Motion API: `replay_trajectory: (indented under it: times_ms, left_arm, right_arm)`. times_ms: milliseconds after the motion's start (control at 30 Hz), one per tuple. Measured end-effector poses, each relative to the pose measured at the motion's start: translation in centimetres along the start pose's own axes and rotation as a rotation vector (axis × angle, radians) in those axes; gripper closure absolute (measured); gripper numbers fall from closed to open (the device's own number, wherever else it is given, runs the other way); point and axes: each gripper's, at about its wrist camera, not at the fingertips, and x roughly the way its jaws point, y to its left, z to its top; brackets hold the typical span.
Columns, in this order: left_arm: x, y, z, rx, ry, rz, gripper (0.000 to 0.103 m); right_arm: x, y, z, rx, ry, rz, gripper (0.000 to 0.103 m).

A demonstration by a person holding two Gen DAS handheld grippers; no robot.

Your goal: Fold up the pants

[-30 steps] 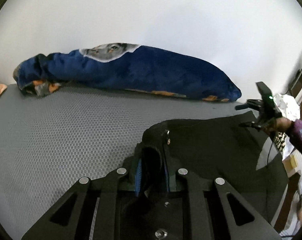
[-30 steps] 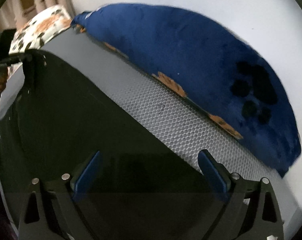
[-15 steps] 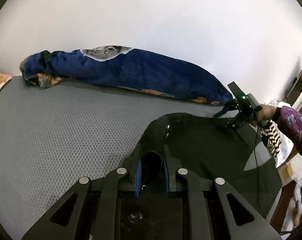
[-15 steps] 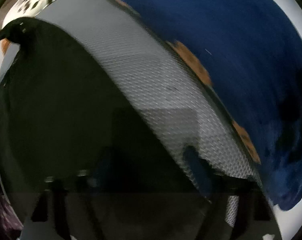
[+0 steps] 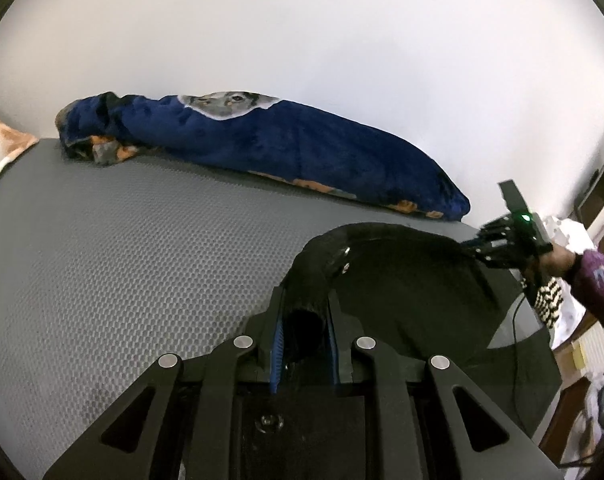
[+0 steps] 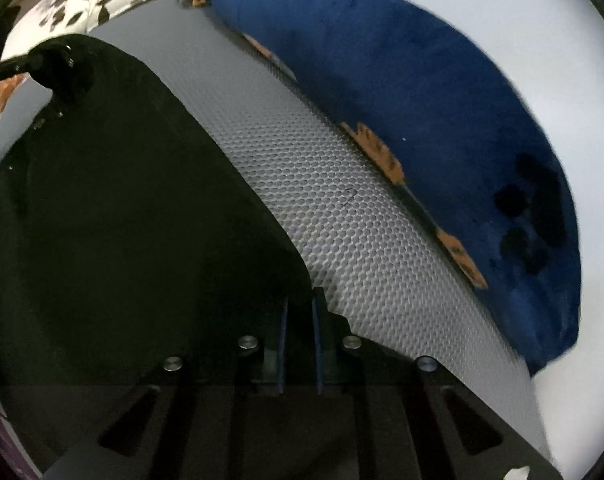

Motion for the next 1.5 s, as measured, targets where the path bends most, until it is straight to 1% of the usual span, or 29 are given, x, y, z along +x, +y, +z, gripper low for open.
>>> replay_trajectory:
  times_ms: [133,267,333,433,467,567,667,833,933,1067,1200,1300,1433,1467,1500]
  left_arm:
    - [-0.7,-0.3,-0.5,-0.015,-0.007,-0.001,0.085]
    - [-2.1,-1.1,-1.7,-0.012,-0.010,-0.006,0.085]
    - [-2.7,-1.3,-2.3,-0.018,-0.010,-0.008,0.085]
    - [-4.2,-1.7,-3.8,-0.034,-0.014,-0.017,0.085]
    - [-4.9,-1.8,-4.5,-0.037,-0.016,-0.018,0.085]
    - [-6.0,-2.1,-6.5,-0.048,-0.013,-0.022,0.085]
    - [-7.2,-2.0,-9.0,-0.056,-0.004,-0.012,0.085]
    - [-8.9,-1.5,-12.9,-0.068,0.024,-0.003,0.085]
    - [-9.7,-1.8,-14.6,-0.027,0.042,0.022,0.085]
    - [-10.4,-1.9,-16.7,0.017,0.073,0.046,0.085]
    - [-10.3,-2.2,-18.7,0.117,0.119,0.097,0.084]
    - [-9.9,-2.4,-19.9,0.183,0.154,0.126,0.082]
    - [-10.1,-2.9,-20.6,0.280,0.176,0.158,0.078]
    - [-10.2,-3.0,-20.7,0.296,0.185,0.163,0.078]
    - [-10.4,-3.1,-20.7,0.320,0.192,0.172,0.075]
  right_arm:
    - [-2.6,1.0,-1.7,0.034,-0.047,-0.044,0.095]
    - [-5.9,2.2,-3.2,0.065,-0.093,-0.079,0.095]
    - [-7.3,4.0,-3.9,0.078,-0.108,-0.095,0.095]
    - [-9.6,7.0,-6.4,0.115,-0.146,-0.109,0.095]
    - [-9.6,7.7,-6.7,0.122,-0.153,-0.112,0.095]
    - [-11.2,10.9,-9.1,0.160,-0.185,-0.116,0.095]
    - [-11.4,14.1,-11.5,0.180,-0.186,-0.131,0.095]
    - [-10.8,19.5,-15.7,0.236,-0.179,-0.099,0.094]
    - [-10.1,22.3,-17.7,0.249,-0.167,-0.090,0.094]
    - [-9.0,24.8,-19.5,0.267,-0.154,-0.073,0.094]
    - [-8.2,26.1,-20.6,0.261,-0.139,-0.073,0.094]
    - [-8.1,26.4,-20.7,0.260,-0.132,-0.071,0.093]
    - [-8.1,26.9,-20.9,0.251,-0.127,-0.071,0.093]
    - [-8.1,27.1,-20.9,0.245,-0.123,-0.071,0.092]
    - [-8.1,27.2,-20.9,0.236,-0.120,-0.076,0.090]
